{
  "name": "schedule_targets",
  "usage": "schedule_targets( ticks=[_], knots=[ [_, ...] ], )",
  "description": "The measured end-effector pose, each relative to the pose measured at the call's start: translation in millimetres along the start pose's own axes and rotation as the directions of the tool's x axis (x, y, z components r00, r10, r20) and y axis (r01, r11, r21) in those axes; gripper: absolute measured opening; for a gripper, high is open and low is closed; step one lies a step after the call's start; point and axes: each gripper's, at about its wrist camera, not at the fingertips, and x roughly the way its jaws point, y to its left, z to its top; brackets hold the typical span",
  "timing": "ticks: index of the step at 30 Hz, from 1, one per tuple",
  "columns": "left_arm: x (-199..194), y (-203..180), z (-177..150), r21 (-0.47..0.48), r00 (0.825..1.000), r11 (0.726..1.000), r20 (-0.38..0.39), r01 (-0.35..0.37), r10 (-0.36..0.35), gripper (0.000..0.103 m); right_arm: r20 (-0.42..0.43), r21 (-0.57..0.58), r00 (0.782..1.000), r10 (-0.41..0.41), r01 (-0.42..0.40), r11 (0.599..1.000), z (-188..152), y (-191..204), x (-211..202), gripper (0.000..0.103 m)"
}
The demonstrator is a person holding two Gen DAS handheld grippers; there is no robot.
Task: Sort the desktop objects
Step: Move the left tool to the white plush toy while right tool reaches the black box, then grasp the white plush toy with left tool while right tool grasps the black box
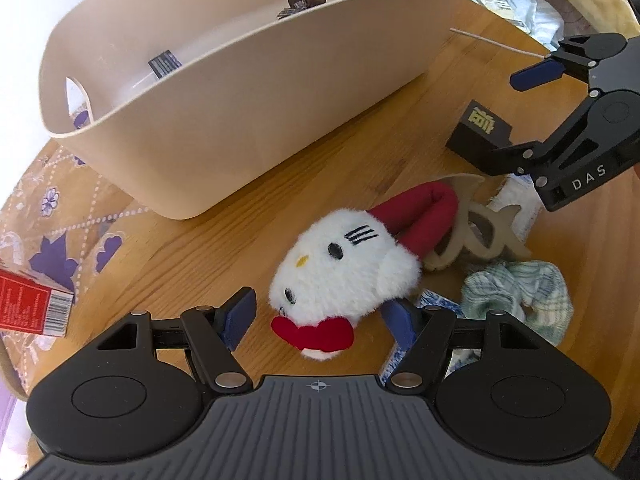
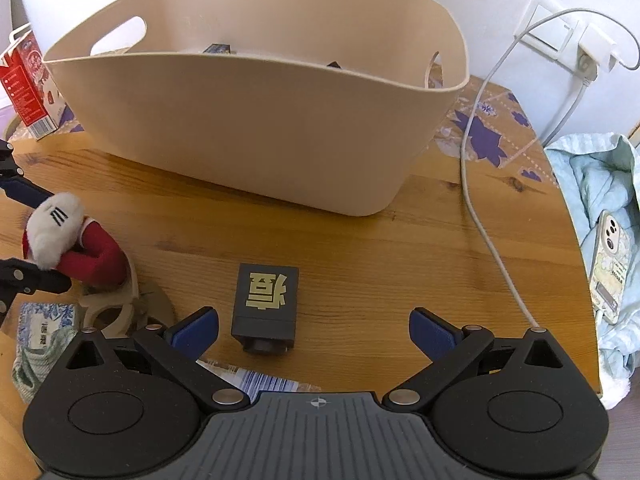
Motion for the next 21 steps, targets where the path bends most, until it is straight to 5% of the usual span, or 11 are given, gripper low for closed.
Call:
schedule_targets(
  ticks=[9, 21],
  knots=[
    [13, 1, 9, 0.018, 1.000, 1.000, 0.025, 0.017, -0.017, 0.070, -0.010, -0.019, 1.000, 0.012, -0.012, 1.000, 5, 5, 10, 0.090],
    [19, 3, 21, 0.022, 0.997, 1.000, 0.076, -0.014, 0.012, 0.073, -0.005, 0.004, 0.998, 0.056, -0.056, 0.998, 4, -4, 10, 0.088]
  ],
)
